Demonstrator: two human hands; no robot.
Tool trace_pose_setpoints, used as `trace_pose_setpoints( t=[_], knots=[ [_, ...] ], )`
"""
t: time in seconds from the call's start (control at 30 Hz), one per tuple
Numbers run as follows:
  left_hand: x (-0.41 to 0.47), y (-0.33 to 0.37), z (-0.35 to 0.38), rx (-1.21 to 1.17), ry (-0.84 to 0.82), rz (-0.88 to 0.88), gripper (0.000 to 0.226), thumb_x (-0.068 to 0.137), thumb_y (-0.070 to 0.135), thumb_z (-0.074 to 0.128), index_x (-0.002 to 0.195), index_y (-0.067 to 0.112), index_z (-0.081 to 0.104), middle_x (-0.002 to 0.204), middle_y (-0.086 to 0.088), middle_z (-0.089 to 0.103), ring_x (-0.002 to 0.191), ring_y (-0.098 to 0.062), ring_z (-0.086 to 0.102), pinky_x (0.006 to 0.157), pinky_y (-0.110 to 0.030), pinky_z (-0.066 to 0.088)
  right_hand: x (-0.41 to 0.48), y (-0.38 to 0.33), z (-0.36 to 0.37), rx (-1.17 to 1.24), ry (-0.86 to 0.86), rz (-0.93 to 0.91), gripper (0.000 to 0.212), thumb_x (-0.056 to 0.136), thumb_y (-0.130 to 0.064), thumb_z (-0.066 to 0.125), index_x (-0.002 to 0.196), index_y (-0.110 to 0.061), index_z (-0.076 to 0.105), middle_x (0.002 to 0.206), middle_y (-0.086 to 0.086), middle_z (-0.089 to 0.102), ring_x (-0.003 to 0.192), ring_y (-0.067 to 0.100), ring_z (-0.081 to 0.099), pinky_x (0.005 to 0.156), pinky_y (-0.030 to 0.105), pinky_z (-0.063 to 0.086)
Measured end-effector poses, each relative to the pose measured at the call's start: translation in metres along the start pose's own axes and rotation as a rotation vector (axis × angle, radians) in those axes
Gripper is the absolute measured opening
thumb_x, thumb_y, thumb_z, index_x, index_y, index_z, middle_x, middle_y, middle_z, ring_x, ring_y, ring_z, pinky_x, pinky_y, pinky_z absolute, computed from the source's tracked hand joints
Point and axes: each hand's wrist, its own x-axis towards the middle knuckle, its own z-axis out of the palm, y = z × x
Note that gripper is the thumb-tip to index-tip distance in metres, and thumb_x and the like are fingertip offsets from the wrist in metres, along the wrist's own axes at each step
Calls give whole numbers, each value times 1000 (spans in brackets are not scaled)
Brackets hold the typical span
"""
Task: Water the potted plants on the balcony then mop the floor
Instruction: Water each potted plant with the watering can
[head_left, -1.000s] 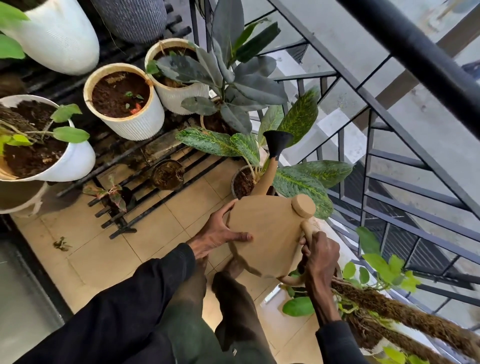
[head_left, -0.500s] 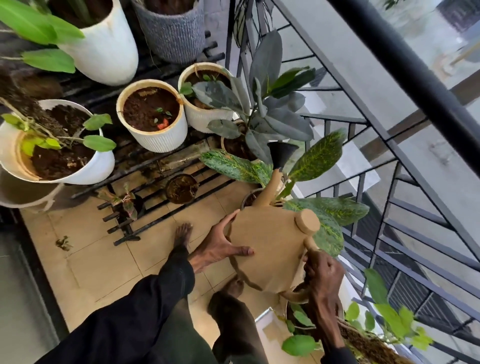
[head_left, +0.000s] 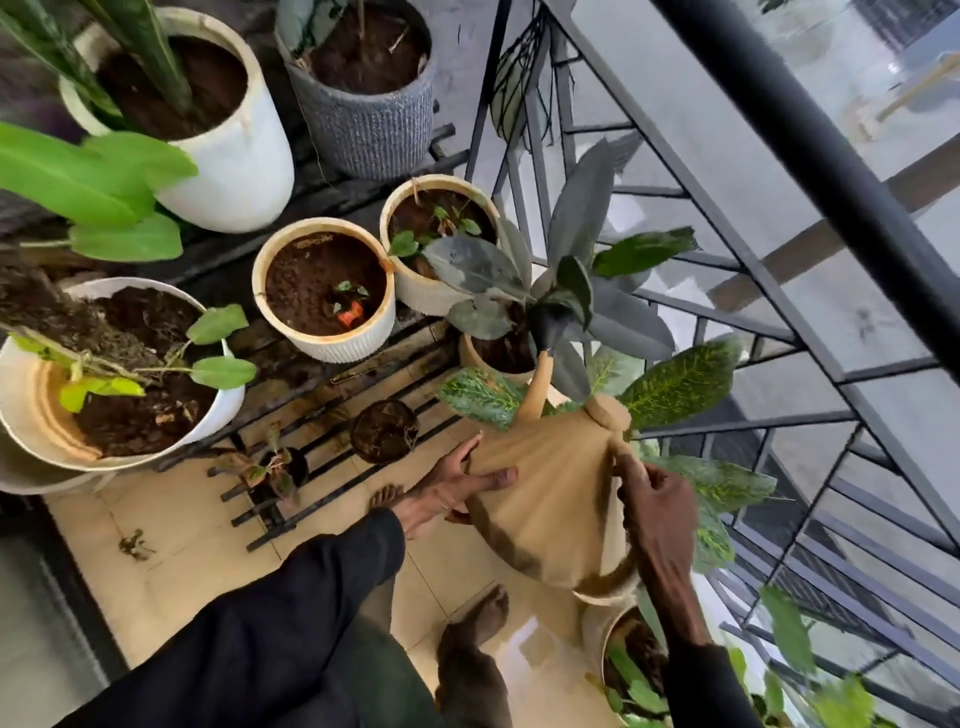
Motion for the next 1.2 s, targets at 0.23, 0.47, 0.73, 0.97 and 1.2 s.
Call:
trace_pose_setpoints(
  t=[0.23,0.47,0.73,0.97,1.2],
  knots=[
    [10,42,-15,-98,0,-124,110,55,61,91,150,29,47,129,1,66,111,-18,64,63,-24,57,45,-69,13,-186,-51,-91,70,98,-55,67,49,-13,39,44,1,37,47,19,34,51,33,26],
    [15,62,-21,-158,-86,-206,83,65,62,89,136,32,61,124,-8,72,115,-34,66,98,-58,56,79,-95,19,-254,-67,-94,73,97,-48,69,55,8,46,50,7,37,53,20,33,52,34,29],
    [12,86,-21,-161,-103,-228,88,69,53,83,147,28,49,125,-5,64,115,-32,58,102,-64,48,89,-112,18,-253,-116,-77,59,97,-50,69,57,-11,50,51,2,37,49,16,29,52,31,27],
    [8,94,-17,-178,-104,-221,81,77,50,81,148,26,48,121,-10,64,113,-35,60,102,-66,49,91,-123,12,-296,-116,-60,56,99,-43,66,59,-9,46,52,6,38,51,18,33,53,31,26],
    [0,102,-16,-157,-134,-197,110,42,66,94,137,30,53,121,-10,62,121,-42,56,106,-68,44,89,-131,10,-322,-110,-66,57,100,-39,67,58,-11,41,51,4,36,51,19,34,54,32,28]
  ],
)
